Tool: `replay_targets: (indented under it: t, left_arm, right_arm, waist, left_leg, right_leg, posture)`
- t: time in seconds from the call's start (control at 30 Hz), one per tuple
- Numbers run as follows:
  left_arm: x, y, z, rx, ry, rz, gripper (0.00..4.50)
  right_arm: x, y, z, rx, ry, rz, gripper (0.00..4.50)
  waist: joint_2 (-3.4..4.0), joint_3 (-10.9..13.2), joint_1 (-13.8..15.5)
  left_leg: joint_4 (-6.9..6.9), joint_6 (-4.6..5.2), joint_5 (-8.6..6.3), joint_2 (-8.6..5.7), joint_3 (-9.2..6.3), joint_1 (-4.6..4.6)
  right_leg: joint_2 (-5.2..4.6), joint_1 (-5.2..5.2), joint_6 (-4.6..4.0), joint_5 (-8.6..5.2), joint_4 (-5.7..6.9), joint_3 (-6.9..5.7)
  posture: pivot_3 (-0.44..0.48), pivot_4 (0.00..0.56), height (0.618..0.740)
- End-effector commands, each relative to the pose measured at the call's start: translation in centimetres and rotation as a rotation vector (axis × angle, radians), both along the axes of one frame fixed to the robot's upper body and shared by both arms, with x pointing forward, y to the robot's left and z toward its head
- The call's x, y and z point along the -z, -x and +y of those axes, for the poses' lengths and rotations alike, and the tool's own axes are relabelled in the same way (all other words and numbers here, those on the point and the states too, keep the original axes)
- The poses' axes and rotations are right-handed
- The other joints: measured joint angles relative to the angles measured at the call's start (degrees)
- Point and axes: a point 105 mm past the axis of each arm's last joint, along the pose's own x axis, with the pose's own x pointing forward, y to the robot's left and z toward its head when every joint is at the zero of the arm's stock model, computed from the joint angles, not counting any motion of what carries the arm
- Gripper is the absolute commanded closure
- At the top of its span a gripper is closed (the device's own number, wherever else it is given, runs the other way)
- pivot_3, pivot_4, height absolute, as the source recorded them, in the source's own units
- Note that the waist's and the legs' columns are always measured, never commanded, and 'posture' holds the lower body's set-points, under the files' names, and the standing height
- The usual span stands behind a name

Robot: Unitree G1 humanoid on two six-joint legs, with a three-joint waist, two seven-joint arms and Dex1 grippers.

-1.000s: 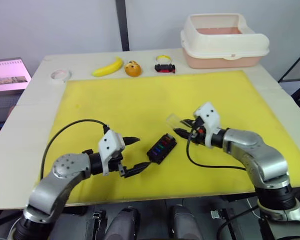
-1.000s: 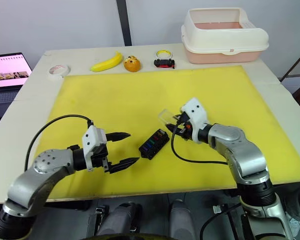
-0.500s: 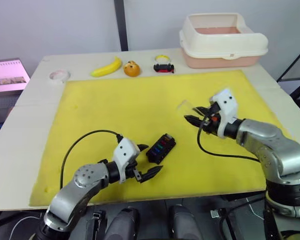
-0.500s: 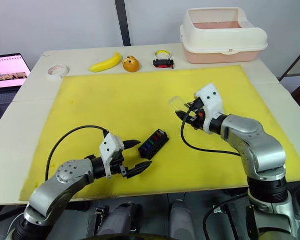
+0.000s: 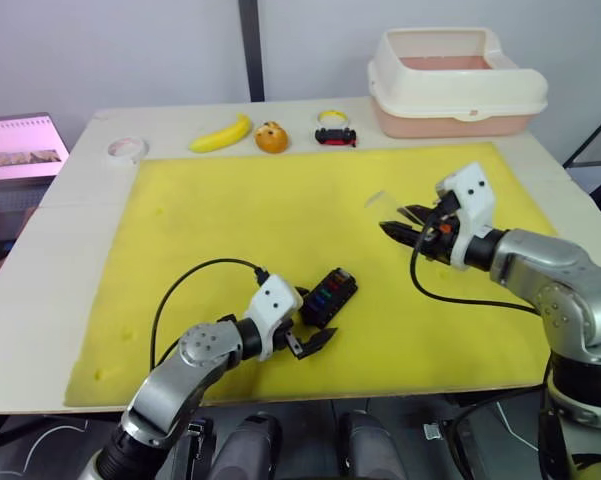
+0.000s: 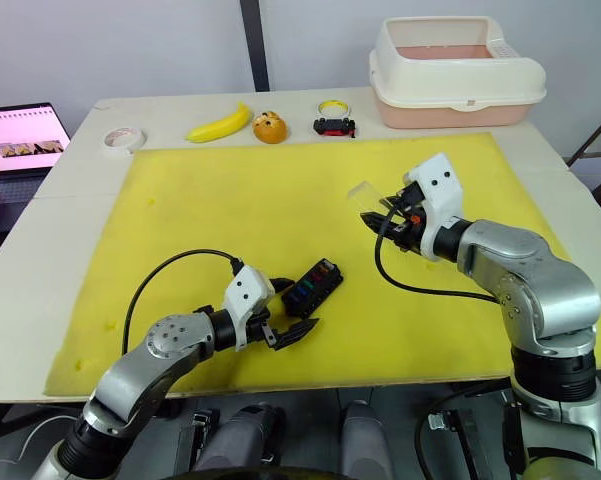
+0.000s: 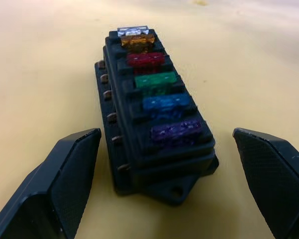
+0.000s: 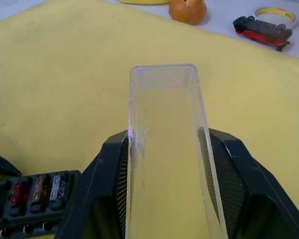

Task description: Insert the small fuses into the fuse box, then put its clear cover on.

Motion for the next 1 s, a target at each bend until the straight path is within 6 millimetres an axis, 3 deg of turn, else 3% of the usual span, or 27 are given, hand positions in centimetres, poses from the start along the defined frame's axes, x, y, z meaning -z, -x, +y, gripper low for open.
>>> replay_targets:
  t: [0.03, 0.13, 0.23, 0.3, 0.33, 0.57, 0.73, 1.0]
  left_arm:
    - [-0.4, 0.0, -0.3, -0.003, -0.019, -0.04, 0.0]
    - [-0.2, -0.3, -0.4, -0.019, -0.033, -0.043, 0.0]
    - [-0.4, -0.7, -0.4, -0.037, -0.044, -0.082, 0.83]
    - [-0.1, -0.8, -0.5, -0.033, -0.05, -0.068, 1.79]
    - [-0.1, -0.8, -0.6, -0.022, -0.049, -0.062, 1.93]
    - [-1.1, -1.6, 0.1, 0.182, -0.074, -0.067, 1.93]
    - [-1.1, -2.6, 0.7, 0.391, -0.155, -0.058, 1.93]
    - [-0.9, -4.5, 0.2, 0.574, -0.213, -0.117, 1.93]
  right_arm:
    - [-1.6, 0.4, -0.3, 0.0, 0.012, -0.063, 2.79]
    - [-1.7, 0.3, -0.4, 0.001, 0.015, -0.064, 2.79]
    - [-1.9, 0.2, -0.5, 0.001, 0.015, -0.067, 2.79]
    - [-2.0, 0.1, -0.5, -0.003, 0.018, -0.069, 2.79]
    - [-2.0, 0.1, -0.5, -0.006, 0.019, -0.07, 2.79]
    - [-3.2, 0.4, -0.4, -0.069, 0.047, -0.082, 2.79]
    - [-3.8, 2.5, 1.0, -0.268, 0.09, -0.063, 2.79]
    - [-2.0, 5.2, 4.4, -0.529, 0.21, -0.021, 2.79]
  waist:
    - [0.0, 0.0, -0.01]
    - [0.0, 0.0, 0.01]
    - [0.0, 0.0, 0.02]
    - [0.0, 0.0, 0.02]
    - [0.0, 0.0, 0.02]
    - [0.0, 0.0, 0.07]
    - [0.0, 0.0, -0.02]
    - [-0.02, 0.02, -0.07]
  left_leg:
    - [0.0, 0.0, 0.0, 0.0, 0.0, 0.0]
    - [0.0, 0.01, 0.0, 0.0, 0.0, 0.0]
    - [0.0, 0.01, 0.0, 0.0, 0.0, 0.0]
    - [0.01, 0.0, 0.0, 0.0, 0.0, 0.0]
    - [0.01, 0.0, 0.0, 0.0, 0.0, 0.0]
    - [0.0, 0.0, 0.0, -0.01, -0.01, 0.0]
    - [0.01, 0.0, 0.0, 0.01, -0.01, -0.02]
    - [0.01, -0.07, 0.04, 0.02, 0.0, -0.02]
  right_leg:
    - [0.0, 0.0, 0.0, 0.0, 0.0, 0.0]
    - [0.0, 0.0, 0.0, 0.0, 0.0, 0.0]
    - [0.0, 0.01, 0.0, 0.0, -0.01, 0.0]
    - [0.0, 0.01, 0.0, 0.0, -0.01, 0.0]
    - [0.0, 0.01, 0.0, 0.0, -0.01, 0.0]
    - [0.0, 0.03, 0.0, 0.0, -0.03, -0.03]
    - [0.01, 0.03, 0.0, 0.0, -0.08, -0.07]
    - [0.0, 0.08, 0.02, 0.01, -0.21, -0.11]
  posture:
    - [0.0, 0.15, 0.74]
    - [0.0, 0.15, 0.74]
    - [0.0, 0.15, 0.74]
    - [0.0, 0.15, 0.74]
    - [0.0, 0.15, 0.74]
    - [0.0, 0.15, 0.74]
    - [0.0, 0.15, 0.74]
    - [0.0, 0.15, 0.74]
